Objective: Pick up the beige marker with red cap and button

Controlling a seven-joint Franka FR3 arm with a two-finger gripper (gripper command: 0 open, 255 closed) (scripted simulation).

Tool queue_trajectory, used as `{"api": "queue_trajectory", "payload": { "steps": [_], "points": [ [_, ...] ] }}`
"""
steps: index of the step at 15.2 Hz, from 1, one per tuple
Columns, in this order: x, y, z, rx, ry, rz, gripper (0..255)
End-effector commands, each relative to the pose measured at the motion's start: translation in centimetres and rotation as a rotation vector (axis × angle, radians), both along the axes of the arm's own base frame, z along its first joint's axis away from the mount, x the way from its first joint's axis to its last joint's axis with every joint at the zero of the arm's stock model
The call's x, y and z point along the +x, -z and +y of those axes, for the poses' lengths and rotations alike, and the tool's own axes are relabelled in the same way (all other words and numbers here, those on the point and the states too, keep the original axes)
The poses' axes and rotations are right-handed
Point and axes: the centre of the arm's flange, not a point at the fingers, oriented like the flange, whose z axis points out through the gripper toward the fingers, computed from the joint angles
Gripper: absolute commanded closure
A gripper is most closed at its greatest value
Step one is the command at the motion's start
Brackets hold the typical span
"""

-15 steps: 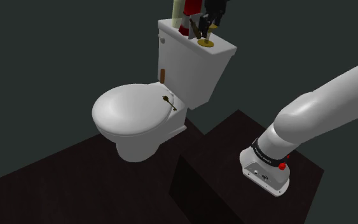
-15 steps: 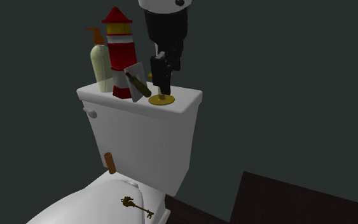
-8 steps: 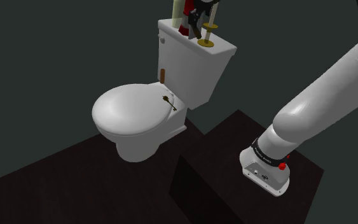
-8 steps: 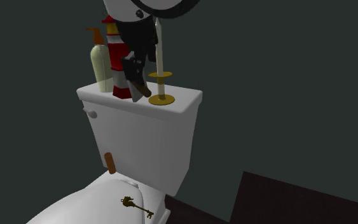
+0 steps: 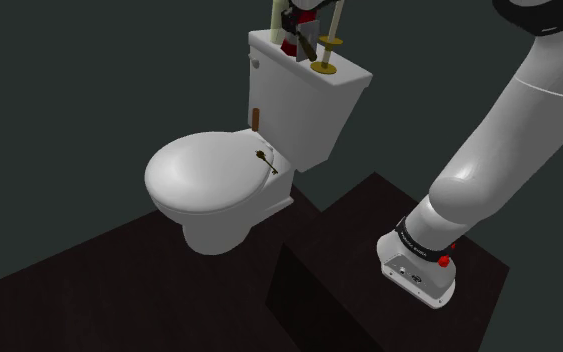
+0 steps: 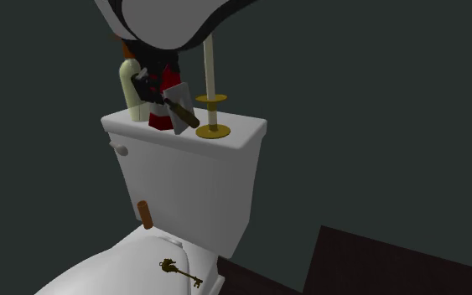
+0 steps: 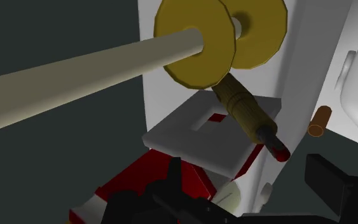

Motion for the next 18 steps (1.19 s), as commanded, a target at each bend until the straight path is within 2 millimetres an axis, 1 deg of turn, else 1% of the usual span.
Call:
{"api": "queue_trajectory", "payload": {
  "steps": [1, 5, 7, 8, 16, 17, 18],
  "points": [
    [0.2, 0.9, 0.0, -0.005, 0.000, -0.003, 0],
    [0.2, 3.0, 0.0, -0.005, 0.000, -0.003, 0],
    [0.2, 3.3, 0.0, -0.005, 0.000, -0.003, 0],
    [0.3, 3.4, -0.1, -0.005, 0.000, -0.003, 255],
    [0.3, 3.4, 0.0, -0.005, 0.000, -0.003, 255],
    [0.2, 3.3, 0.0, -0.005, 0.000, -0.003, 255],
    [0.2, 2.8, 0.0, -0.005, 0.000, -0.003, 255]
  ]
}}
